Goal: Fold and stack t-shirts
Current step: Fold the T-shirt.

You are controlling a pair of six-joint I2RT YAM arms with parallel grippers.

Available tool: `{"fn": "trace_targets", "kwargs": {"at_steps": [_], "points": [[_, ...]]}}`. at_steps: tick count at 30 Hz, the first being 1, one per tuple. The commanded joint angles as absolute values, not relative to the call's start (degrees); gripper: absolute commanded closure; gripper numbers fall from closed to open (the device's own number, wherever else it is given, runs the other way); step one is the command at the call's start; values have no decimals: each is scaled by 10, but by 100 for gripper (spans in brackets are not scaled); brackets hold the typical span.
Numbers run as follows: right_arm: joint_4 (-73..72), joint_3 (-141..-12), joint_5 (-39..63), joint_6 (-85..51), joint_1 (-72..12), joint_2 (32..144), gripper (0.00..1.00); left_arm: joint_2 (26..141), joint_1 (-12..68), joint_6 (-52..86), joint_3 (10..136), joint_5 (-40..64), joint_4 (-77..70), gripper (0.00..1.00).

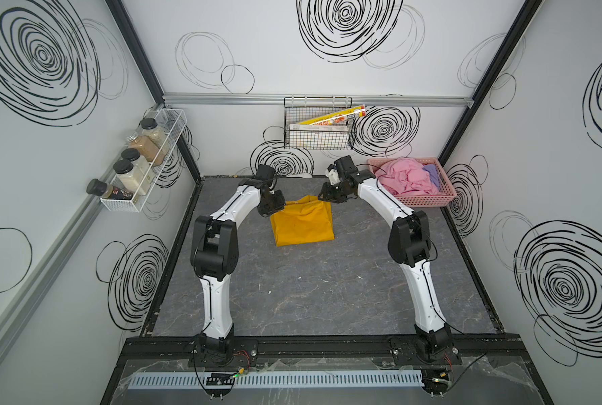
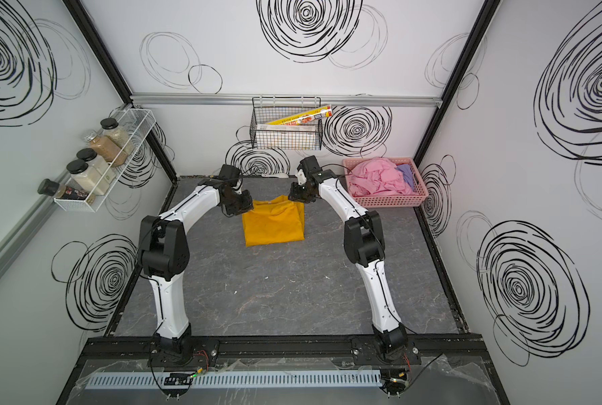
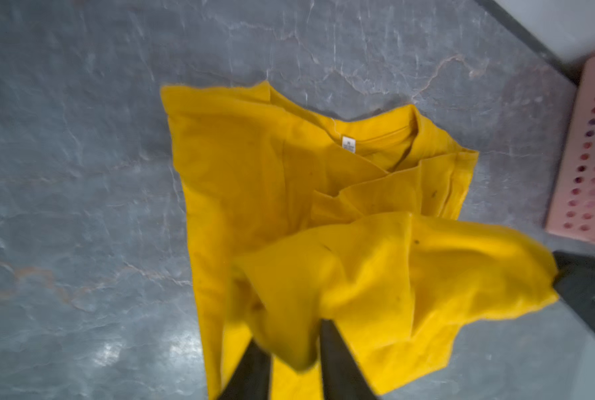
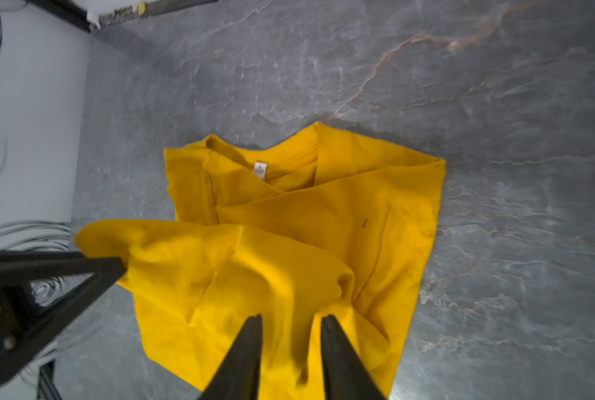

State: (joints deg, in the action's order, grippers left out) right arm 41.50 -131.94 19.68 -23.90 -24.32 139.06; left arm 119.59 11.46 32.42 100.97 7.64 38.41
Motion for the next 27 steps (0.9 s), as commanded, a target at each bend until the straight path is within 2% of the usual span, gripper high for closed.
{"fn": "trace_targets", "kwargs": {"at_steps": [1,4,6,9,10,13,14,16,18,20,22,27], "points": [[413,-1359,193,-250,-236,1400,62,1184,156,325,1032,-121,340,44],[425,-1356,203,-243,-236,1389,61,1104,234,280,951,-329,253,37],[428,-1338,207,-236,-236,1373,61,1073,244,292,927,-335,247,37],[426,-1304,220,-230,-236,1345,64,1032,221,287,868,-177,208,37],[425,-1297,226,-231,-237,1337,69,1027,210,289,852,-111,199,38],[424,-1273,240,-235,-237,1319,97,1049,163,324,835,55,190,39],[423,-1266,243,-236,-237,1313,100,1067,150,334,838,100,188,39],[421,-1241,247,-235,-239,1303,98,1119,123,356,868,184,204,39],[418,-1218,243,-231,-240,1297,80,1168,107,367,908,212,236,39],[417,-1210,230,-224,-240,1303,71,1193,97,377,923,220,236,39],[420,-1222,225,-221,-239,1321,67,1208,84,390,929,236,223,38],[425,-1277,225,-220,-237,1379,64,1242,62,389,973,232,252,37]]}}
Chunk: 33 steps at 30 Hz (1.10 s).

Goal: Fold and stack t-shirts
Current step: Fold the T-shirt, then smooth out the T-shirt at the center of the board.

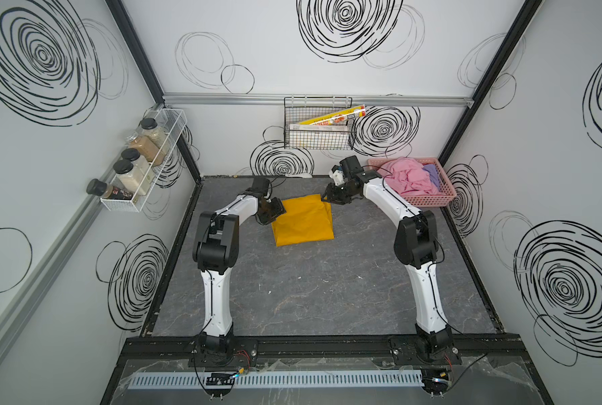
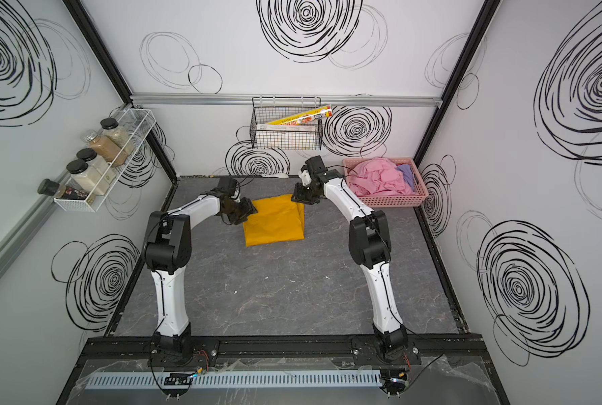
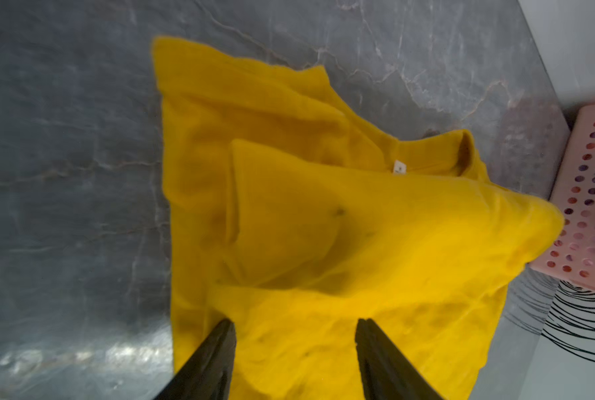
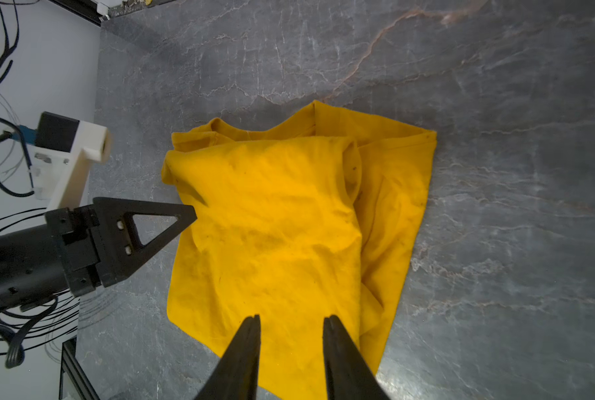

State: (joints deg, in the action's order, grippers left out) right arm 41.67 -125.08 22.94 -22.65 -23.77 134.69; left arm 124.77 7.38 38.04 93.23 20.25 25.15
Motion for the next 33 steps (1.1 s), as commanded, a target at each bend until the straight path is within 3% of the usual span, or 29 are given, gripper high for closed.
{"fn": "trace_targets", "kwargs": {"at_steps": [1,8,33], "points": [[422,-1284,227,-220,-237,1389,64,1243,56,388,977,230,253,37],[409,-1325,236,-221,-234,1450,63,1258,26,394,986,241,257,37],[371,-1414,255,-234,-232,1534,61,1234,34,399,913,254,239,39]]}}
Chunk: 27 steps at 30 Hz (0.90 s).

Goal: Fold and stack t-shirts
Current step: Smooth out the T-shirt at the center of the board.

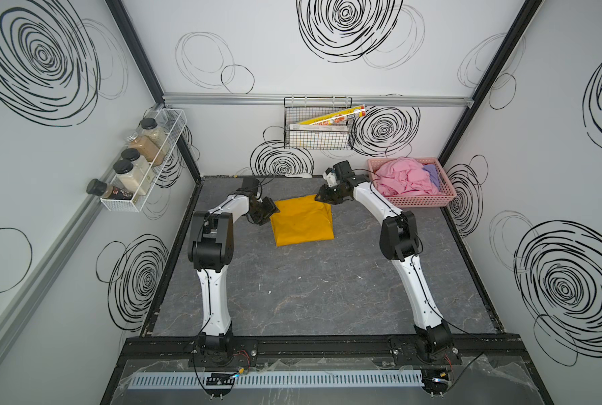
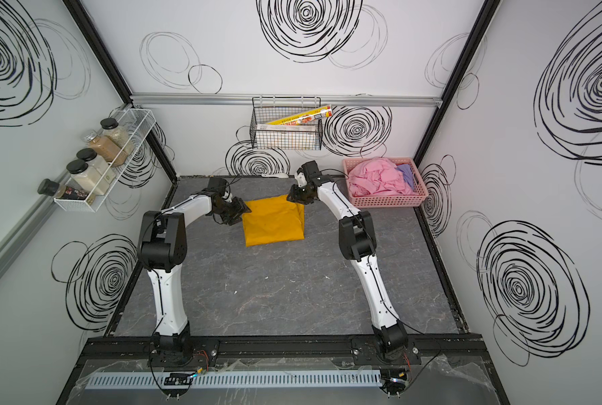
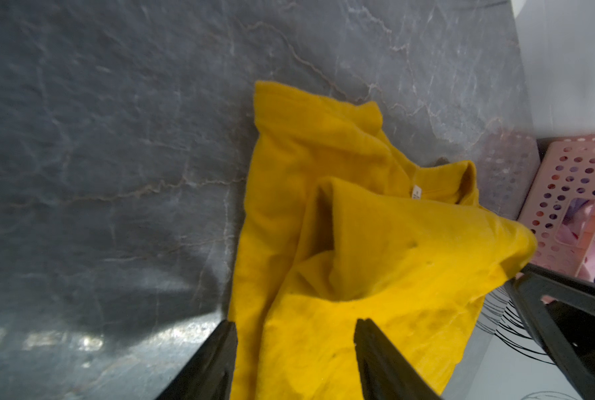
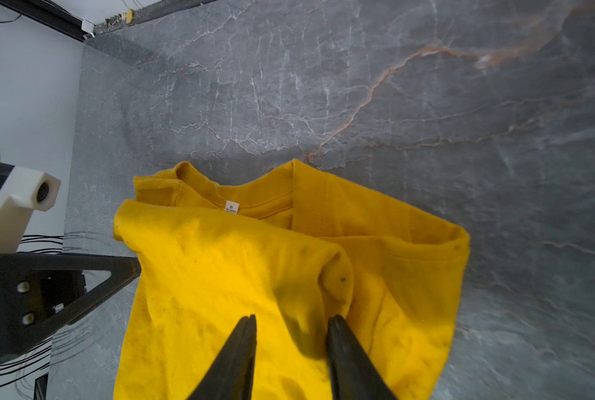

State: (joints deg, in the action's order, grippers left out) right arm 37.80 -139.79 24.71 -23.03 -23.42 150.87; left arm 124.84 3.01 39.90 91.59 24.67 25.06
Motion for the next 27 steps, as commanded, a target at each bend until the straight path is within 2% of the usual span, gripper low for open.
{"fn": "trace_targets", "kwargs": {"at_steps": [1,5,6,9,12,27], "points": [[370,-1417,255,-235,-232,1538,61,1231,34,399,910,254,239,39],[367,-1423,260,-237,-233,1553,64,1221,37,399,894,252,235,40],[365,-1424,263,-238,-233,1555,69,1219,37,399,889,252,233,40],[366,-1428,265,-238,-233,1552,99,1218,42,400,880,250,229,43],[382,-1427,253,-227,-234,1536,100,1221,49,399,876,247,227,46],[425,-1369,203,-190,-234,1420,100,1256,72,390,869,238,226,47]]}}
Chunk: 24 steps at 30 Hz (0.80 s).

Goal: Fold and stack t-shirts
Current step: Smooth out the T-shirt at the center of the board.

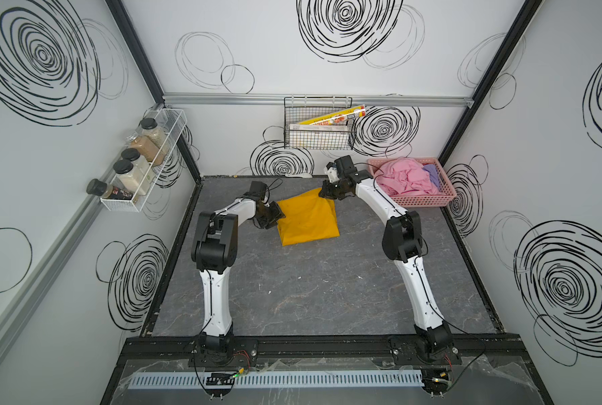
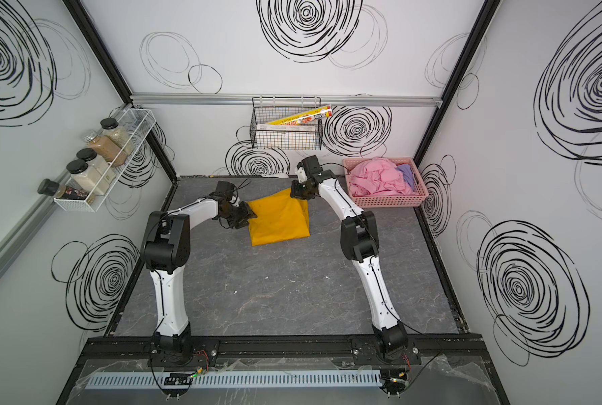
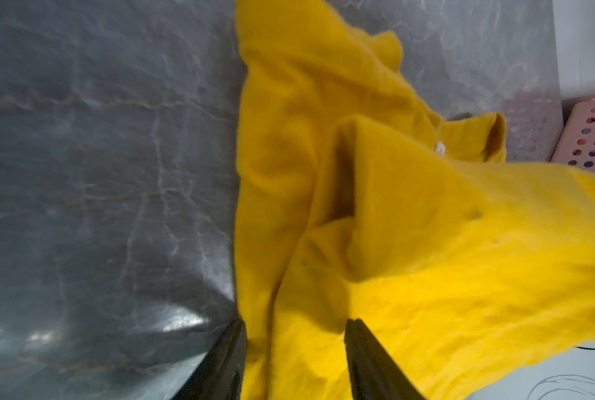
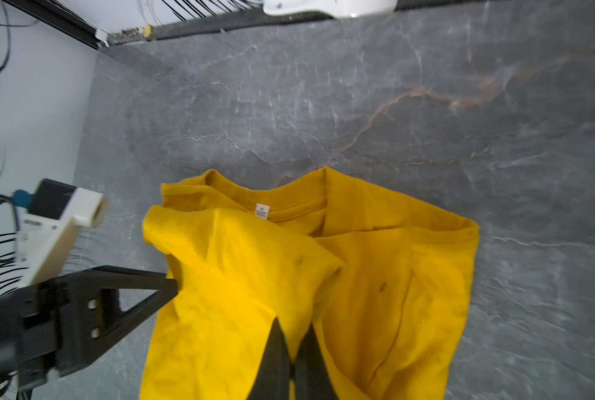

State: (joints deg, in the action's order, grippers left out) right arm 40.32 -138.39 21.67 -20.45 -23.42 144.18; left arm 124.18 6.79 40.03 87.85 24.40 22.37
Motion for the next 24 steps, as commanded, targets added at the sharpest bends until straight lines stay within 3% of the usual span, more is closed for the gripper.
{"fn": "trace_targets", "kwargs": {"at_steps": [1,17,19,21,22,23,24], "points": [[427,-1364,200,-189,-233,1418,100,1255,72,390,868,238,227,47],[459,-1323,-9,-224,-234,1441,100,1228,54,392,846,248,216,47],[442,-1317,3,-221,-234,1443,75,1223,55,391,846,249,215,47],[441,-1331,11,-215,-234,1448,36,1217,58,388,850,251,216,45],[437,-1332,14,-212,-234,1447,29,1212,62,383,854,247,219,44],[436,-1332,17,-208,-234,1442,6,1204,69,377,860,236,224,44],[436,-1332,17,-204,-234,1434,2,1193,78,372,865,220,228,44]]}}
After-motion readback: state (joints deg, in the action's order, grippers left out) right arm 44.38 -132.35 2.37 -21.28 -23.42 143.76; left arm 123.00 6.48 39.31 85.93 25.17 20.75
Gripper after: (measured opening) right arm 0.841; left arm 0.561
